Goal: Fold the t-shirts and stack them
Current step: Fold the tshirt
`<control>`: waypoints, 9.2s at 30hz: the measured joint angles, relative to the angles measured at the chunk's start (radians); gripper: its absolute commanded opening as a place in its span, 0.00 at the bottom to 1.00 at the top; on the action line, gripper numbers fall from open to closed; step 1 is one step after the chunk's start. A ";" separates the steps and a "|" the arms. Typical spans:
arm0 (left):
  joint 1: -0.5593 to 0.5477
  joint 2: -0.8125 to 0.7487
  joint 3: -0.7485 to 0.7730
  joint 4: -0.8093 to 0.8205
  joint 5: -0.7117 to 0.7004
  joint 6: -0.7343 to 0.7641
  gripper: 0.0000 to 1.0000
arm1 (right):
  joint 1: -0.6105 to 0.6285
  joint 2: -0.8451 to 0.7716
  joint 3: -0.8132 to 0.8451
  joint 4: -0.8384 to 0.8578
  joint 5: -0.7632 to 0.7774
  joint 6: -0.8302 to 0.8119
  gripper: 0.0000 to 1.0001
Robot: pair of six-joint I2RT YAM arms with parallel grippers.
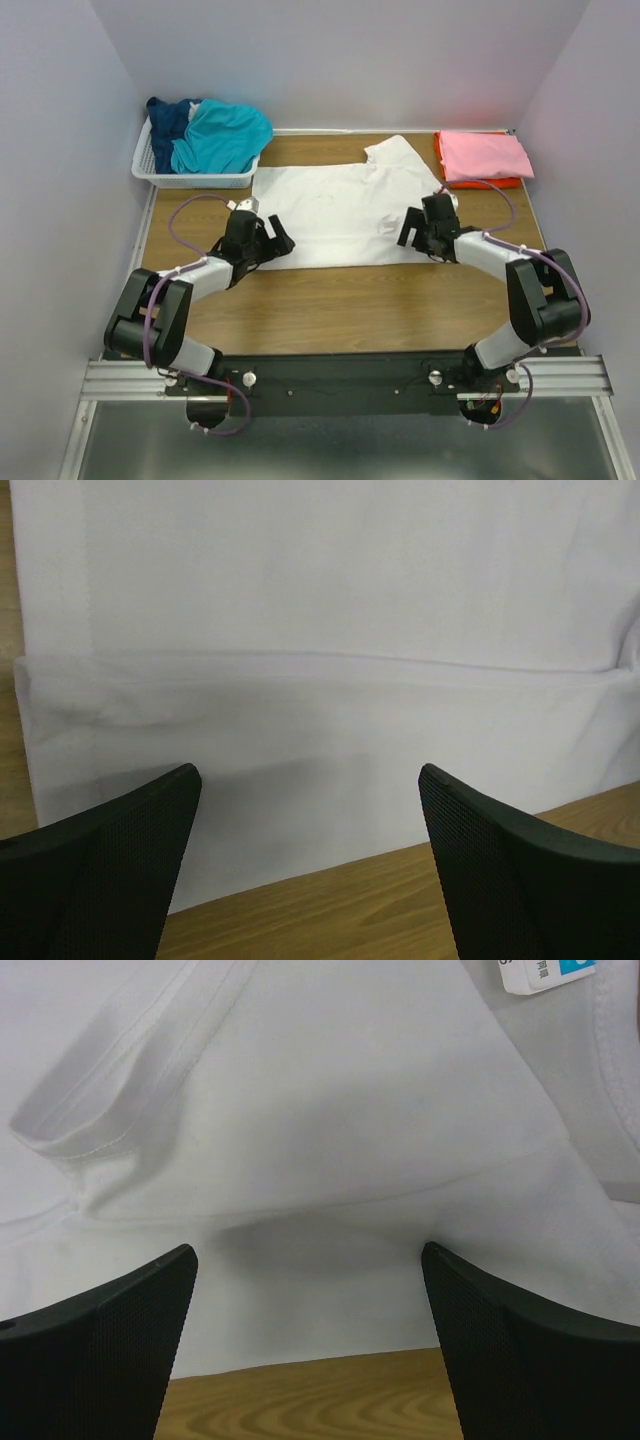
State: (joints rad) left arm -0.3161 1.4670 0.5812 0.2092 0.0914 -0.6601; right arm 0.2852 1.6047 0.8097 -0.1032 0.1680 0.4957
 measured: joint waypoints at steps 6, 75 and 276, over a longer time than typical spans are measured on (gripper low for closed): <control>-0.011 -0.139 -0.132 0.014 0.046 -0.036 0.99 | 0.000 -0.203 -0.179 -0.032 -0.041 0.075 1.00; -0.117 -0.433 -0.224 -0.270 0.032 -0.196 0.98 | 0.156 -0.294 -0.300 0.117 -0.431 0.259 1.00; 0.021 -0.566 -0.225 -0.204 -0.277 -0.094 0.00 | -0.065 -0.732 -0.112 -0.420 0.171 0.041 0.01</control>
State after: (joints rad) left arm -0.2951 0.9005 0.3565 0.0055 -0.1860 -0.7540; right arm 0.2203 0.8726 0.6975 -0.5228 0.3386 0.5365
